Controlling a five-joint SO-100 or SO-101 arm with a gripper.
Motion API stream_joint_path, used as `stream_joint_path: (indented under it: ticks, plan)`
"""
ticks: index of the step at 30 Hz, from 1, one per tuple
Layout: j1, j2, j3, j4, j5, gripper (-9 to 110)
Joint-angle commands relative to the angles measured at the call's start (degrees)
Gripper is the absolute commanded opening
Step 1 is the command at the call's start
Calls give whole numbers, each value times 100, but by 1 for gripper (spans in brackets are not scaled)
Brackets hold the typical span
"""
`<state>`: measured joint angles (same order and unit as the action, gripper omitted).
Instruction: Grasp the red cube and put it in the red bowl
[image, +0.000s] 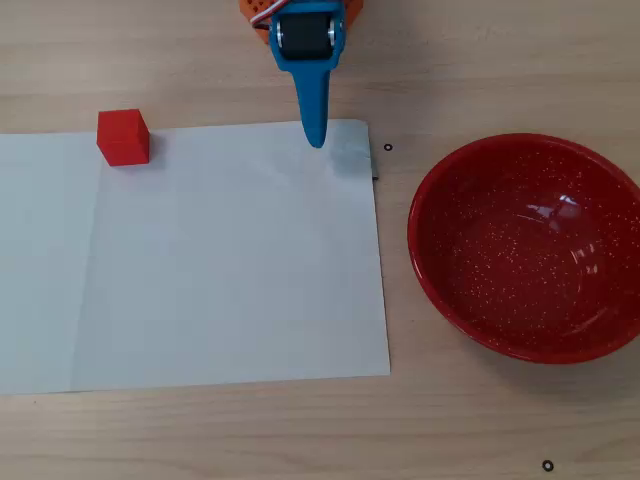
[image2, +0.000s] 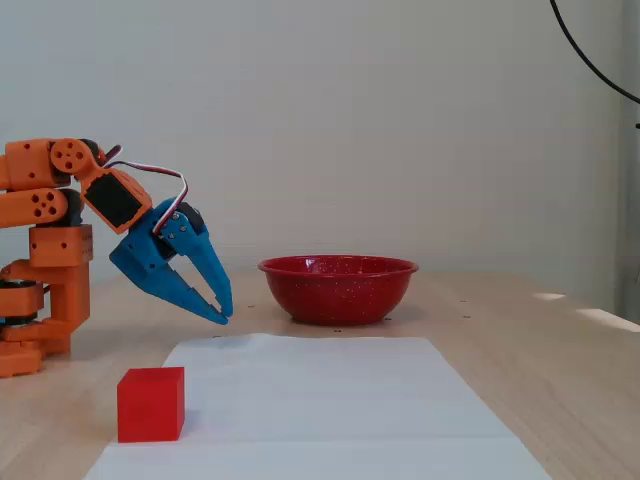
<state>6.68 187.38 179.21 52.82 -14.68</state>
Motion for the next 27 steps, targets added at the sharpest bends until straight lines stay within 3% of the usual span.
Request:
stream_joint_path:
  ticks: [1,27]
  plan:
    - [-97,123,70,0,-79,0]
    - [-264,-88,-123,290,-53,0]
